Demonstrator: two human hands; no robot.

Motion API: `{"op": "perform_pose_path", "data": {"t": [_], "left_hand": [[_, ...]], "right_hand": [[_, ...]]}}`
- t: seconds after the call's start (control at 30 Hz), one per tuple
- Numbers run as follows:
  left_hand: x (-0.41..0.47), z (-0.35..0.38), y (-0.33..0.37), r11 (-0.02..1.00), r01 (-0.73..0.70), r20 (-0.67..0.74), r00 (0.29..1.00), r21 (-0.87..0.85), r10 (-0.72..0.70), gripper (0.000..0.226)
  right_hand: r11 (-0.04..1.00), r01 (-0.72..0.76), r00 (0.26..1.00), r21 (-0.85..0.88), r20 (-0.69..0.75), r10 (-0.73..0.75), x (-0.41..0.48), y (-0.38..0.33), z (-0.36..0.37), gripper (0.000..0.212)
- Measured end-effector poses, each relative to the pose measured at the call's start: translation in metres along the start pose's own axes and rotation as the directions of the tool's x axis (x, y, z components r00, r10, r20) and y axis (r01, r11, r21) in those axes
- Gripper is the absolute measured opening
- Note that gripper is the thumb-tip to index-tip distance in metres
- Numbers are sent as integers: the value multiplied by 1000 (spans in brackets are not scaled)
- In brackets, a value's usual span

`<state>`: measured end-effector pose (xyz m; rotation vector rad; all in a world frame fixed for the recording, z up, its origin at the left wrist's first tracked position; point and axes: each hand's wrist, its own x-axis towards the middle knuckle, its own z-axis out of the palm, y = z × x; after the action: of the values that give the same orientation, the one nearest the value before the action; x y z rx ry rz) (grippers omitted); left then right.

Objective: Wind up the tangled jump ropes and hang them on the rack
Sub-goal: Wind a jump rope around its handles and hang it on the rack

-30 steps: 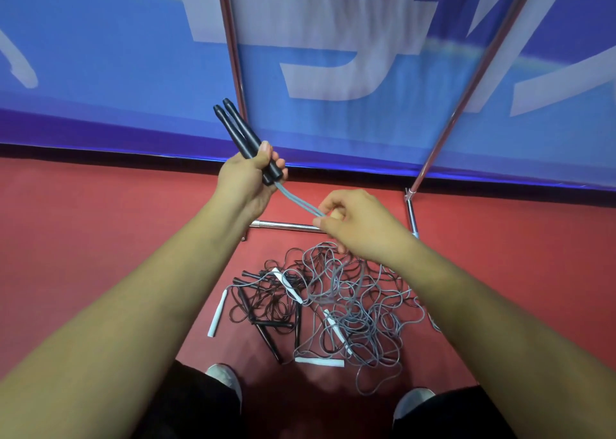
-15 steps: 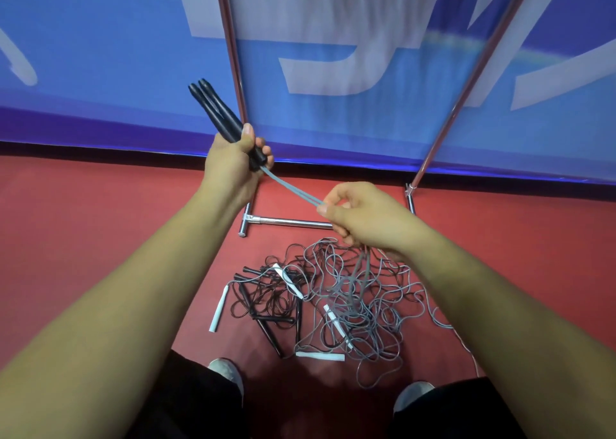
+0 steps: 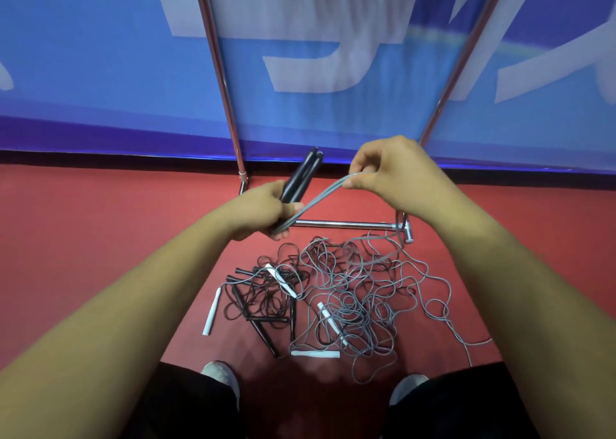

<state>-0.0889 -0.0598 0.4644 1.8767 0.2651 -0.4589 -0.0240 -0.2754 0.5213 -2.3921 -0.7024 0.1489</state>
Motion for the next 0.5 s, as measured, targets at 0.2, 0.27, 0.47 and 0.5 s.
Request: {"op": "perform_pose_path", "data": {"t": [0.2,0.27,0.47,0.5], "left_hand": [[-7,-6,4,999,-22,151,988,44,15,7],[-8,-7,0,996,-19,172,985,90,3,6],[-11,-5,-6,998,-54,349,935,-41,65,14],[-12,-5,-6,994,-47,380,921,-99,81,17]], "right_hand": [[997,-69,993,43,98,64,6,30,-7,15],[996,-76,990,48,118,70,8,36,-7,11],[1000,-13,1000,-13,-12,13,14,39,-11,12],[1000,-16,1000,-13,-22,16,14,39,-12,12]]}}
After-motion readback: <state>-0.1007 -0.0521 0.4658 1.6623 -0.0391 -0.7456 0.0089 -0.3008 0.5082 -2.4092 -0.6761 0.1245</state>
